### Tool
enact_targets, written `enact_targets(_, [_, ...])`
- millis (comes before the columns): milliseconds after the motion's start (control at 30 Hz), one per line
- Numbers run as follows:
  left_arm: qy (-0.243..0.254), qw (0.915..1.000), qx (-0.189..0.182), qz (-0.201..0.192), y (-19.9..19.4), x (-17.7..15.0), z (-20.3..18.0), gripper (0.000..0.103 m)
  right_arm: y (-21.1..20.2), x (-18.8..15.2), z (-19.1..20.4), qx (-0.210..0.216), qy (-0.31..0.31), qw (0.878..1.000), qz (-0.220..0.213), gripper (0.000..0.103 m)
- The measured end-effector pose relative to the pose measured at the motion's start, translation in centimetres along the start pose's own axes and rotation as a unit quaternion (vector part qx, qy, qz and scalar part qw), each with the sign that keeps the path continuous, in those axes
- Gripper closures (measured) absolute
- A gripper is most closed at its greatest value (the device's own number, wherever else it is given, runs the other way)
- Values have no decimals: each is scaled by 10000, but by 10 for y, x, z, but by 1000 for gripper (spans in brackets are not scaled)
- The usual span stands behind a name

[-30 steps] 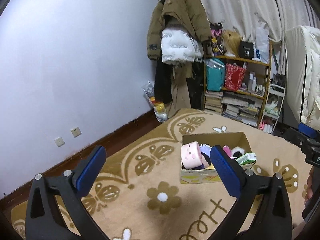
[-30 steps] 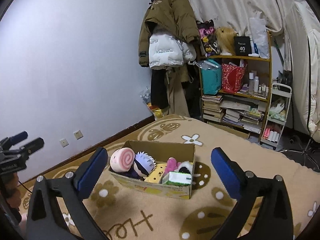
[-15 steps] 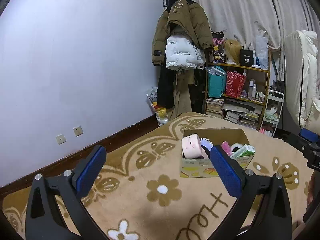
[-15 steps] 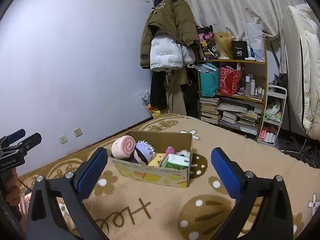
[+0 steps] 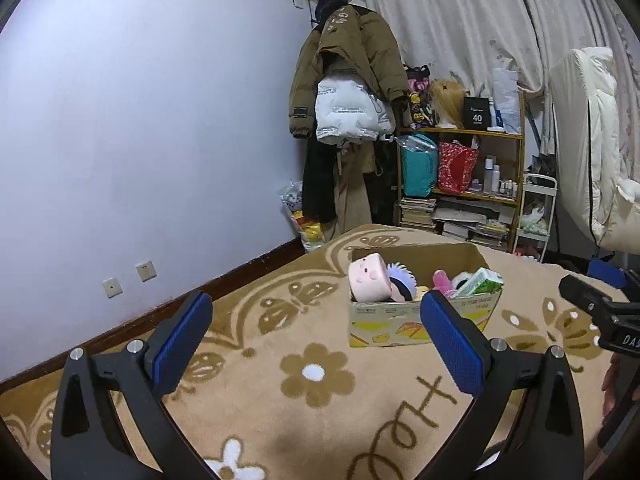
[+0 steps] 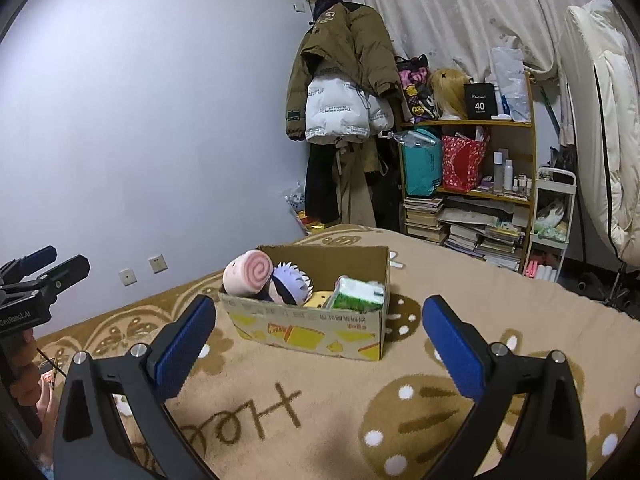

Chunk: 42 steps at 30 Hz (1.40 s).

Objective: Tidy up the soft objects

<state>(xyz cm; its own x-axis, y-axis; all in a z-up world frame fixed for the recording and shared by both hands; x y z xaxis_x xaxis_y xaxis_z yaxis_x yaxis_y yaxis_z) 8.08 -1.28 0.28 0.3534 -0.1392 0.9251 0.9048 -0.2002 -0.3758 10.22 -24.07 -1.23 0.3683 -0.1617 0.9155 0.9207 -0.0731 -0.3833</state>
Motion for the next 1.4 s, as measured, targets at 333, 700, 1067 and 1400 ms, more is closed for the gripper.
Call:
enact_targets(333, [-93,9999,-101,-51,11,-10,-9,0,5,-22,-11,-66,-90,9999,-4,0])
enact_targets(700, [92,9999,-60,128,21,-18,-15,0,8,-29,-18,-137,-97,9998,76,0])
enact_targets(1067, [166,9997,-37,181,25,-20,-16,0,11,-32,-21,-169,-66,9998,86,0])
enact_targets(1400, [233,9994,-54,232,28,-23,-15,0,13,-39,-20,-198,-55,9997,114,0])
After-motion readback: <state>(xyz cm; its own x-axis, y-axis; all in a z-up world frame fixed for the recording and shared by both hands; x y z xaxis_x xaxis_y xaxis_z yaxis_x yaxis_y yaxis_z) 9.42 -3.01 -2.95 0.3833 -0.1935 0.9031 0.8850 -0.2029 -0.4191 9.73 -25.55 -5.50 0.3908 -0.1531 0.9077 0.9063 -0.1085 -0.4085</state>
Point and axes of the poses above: each gripper's, at about its wrist camera, not at the fingertips, and y roughly the way its jaws point, z to its left, x to its top, the point moved 9 cm from there along y, roughly the way its jaws point, and after that the axes turned 6 degrees about -x, right-handed, at the moved point
